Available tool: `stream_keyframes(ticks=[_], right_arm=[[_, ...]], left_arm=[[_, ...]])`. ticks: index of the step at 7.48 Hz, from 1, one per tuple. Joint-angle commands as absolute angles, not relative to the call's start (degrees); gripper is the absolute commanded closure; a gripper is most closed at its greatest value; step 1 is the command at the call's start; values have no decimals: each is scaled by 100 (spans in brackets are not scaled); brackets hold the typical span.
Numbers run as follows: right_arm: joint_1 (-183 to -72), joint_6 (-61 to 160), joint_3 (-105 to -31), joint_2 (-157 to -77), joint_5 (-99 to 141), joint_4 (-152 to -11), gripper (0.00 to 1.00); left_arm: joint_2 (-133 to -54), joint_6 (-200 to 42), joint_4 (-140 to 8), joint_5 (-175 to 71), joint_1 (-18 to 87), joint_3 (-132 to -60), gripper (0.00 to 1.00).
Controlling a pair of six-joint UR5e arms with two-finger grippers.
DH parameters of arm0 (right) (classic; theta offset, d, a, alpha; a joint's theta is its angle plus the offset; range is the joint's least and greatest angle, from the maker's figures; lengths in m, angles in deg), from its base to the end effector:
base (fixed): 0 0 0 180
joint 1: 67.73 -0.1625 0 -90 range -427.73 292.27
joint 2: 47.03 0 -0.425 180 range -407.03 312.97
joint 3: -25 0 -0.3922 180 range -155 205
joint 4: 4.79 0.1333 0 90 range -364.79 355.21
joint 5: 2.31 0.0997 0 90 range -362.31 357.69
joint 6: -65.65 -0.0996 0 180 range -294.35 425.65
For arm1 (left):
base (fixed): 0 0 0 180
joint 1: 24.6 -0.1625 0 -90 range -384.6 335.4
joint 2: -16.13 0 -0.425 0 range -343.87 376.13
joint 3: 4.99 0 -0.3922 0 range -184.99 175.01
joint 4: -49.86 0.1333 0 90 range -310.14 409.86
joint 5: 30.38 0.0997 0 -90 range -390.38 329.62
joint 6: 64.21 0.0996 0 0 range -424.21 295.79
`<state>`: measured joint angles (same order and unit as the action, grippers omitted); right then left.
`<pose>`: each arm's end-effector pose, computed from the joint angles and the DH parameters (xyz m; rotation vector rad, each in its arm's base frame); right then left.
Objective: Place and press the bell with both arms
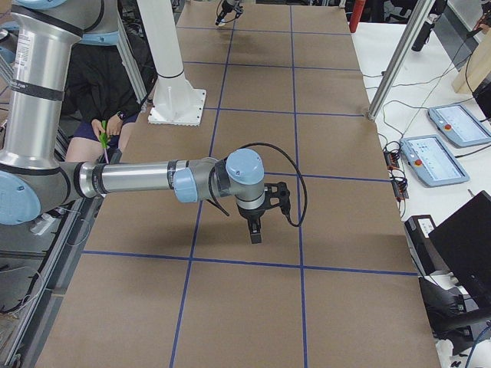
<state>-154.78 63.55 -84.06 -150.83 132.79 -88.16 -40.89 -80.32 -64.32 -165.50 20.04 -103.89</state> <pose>0.0420 -0.4039 0.5875 0.1620 -0.7922 -0.0957 0.1171 -0.2038 0.7491 -0.4053 0.6848 0.4843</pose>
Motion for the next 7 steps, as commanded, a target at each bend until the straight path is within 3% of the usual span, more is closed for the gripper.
stream_keyframes(ticks=[1, 3, 7], right_arm=[[-15474, 6354, -8407, -15074, 13286, -8820, 0], [-15474, 6354, -8407, -15074, 13286, -8811, 0], [-15456, 6389, -8476, -14829, 13365, -8706, 0]], left_arm=[[-4126, -8177, -6283, -16617, 2013, -11006, 100], [-4737, -8416, -4981, -16687, 2066, -11903, 100], [-8441, -8651, -1271, -16643, 2400, -12031, 100]])
